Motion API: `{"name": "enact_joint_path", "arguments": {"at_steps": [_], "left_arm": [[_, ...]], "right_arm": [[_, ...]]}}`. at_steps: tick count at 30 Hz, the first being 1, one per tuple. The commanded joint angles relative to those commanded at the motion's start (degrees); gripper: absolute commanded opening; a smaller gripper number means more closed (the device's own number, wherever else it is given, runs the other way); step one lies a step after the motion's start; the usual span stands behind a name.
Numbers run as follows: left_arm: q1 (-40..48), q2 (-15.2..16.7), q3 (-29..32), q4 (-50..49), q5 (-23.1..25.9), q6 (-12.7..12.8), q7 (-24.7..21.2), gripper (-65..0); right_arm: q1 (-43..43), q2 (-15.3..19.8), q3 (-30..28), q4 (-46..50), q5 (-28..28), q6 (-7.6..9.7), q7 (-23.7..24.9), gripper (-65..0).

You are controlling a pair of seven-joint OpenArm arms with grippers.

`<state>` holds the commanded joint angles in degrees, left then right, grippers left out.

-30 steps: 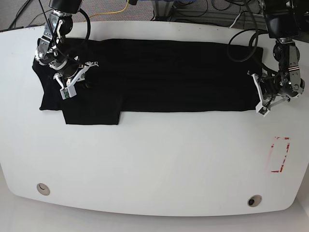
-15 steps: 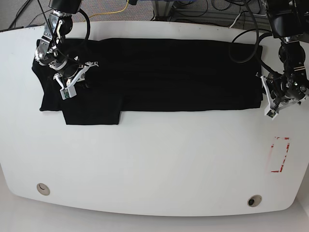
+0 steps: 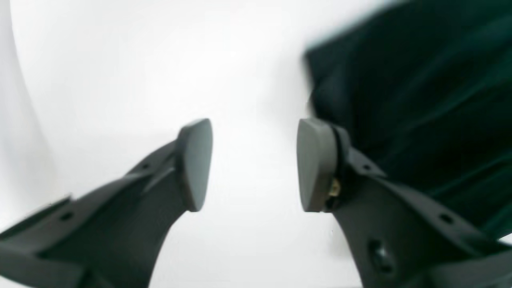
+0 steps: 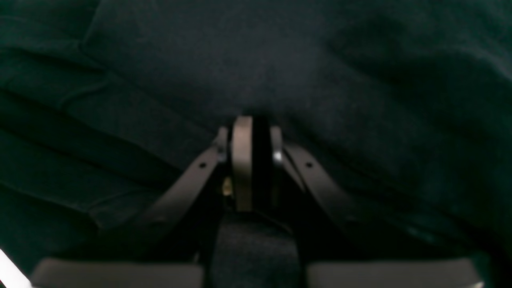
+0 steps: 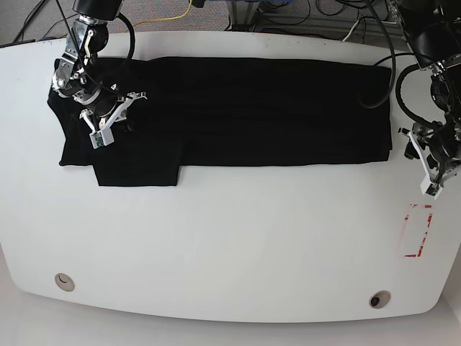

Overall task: Layout the t-shirt on the table in an organized manner, then fold the t-shirt properly
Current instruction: 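Pull the shirt end with the left gripper away from the right gripper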

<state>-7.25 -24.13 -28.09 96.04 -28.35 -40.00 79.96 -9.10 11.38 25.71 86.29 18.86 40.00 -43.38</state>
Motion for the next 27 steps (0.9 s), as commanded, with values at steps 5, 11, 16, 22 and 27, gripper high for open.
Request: {"name": "enact_joint_path", "arguments": {"at_steps": [5,11,16,22,27], "left_arm": [[0.26,1.32,-0.53,-0.44,-3.96,0.0,0.04,-31.9],[0.53,5.01,-0.53,-0.53,-4.13,0.0,0.04,-31.8],[1.05,7.03,-0.44,-1.41,-2.55,0.0,-0.09,-31.8],[0.88,8.53,-0.44,-2.46,0.97,0.0,-1.05,-31.8],[0.97,8.53,-0.44,-2.73,3.78,0.0,-3.16,-31.8]], "right_arm": [[0.0,-0.09,0.0,-0.09,0.0,0.0,0.0,-59.1],[0.0,-0.09,0.0,-0.09,0.0,0.0,0.0,-59.1],[0.0,-0.79,0.0,-0.09,0.09,0.0,0.0,-59.1],[0.0,-1.14,0.0,-0.09,0.0,0.0,0.0,-59.1],[0.0,-1.14,0.0,-0.09,0.0,0.0,0.0,-59.1]]}}
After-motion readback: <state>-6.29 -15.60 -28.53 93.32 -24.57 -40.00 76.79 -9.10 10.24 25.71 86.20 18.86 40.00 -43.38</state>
